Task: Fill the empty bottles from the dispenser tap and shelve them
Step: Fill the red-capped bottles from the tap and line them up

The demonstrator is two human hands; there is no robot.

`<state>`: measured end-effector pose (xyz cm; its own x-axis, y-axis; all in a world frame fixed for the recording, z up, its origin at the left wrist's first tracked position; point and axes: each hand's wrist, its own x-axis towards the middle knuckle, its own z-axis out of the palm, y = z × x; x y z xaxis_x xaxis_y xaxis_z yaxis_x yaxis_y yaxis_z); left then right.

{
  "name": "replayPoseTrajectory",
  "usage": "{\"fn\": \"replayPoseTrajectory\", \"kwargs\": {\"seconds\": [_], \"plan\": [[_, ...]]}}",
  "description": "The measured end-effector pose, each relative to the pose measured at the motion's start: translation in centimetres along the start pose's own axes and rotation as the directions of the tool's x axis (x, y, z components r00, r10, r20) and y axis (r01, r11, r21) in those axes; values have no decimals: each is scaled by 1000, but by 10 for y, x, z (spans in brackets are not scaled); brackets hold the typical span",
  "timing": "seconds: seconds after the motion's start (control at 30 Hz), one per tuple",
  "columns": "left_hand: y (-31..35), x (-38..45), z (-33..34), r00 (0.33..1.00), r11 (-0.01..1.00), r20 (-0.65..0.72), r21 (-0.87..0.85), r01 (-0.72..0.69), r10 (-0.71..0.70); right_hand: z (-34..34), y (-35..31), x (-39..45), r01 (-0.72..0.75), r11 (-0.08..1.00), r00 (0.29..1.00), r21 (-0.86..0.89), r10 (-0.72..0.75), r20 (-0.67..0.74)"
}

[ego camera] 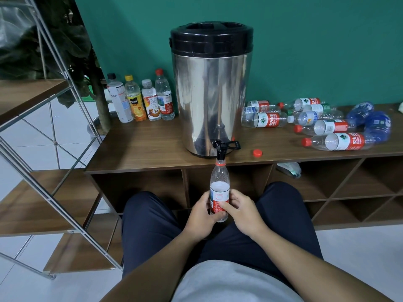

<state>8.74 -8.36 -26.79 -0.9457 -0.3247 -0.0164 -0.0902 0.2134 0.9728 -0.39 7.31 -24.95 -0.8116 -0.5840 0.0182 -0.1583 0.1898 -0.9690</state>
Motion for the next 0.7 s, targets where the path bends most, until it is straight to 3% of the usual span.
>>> {"fn": "replayPoseTrajectory", "kwargs": {"seconds": [0.7], "plan": [[1,-1,0,1000,1000,-11,-4,-19,19,0,0,0,13,1000,1000,10,-13,-6]]}}
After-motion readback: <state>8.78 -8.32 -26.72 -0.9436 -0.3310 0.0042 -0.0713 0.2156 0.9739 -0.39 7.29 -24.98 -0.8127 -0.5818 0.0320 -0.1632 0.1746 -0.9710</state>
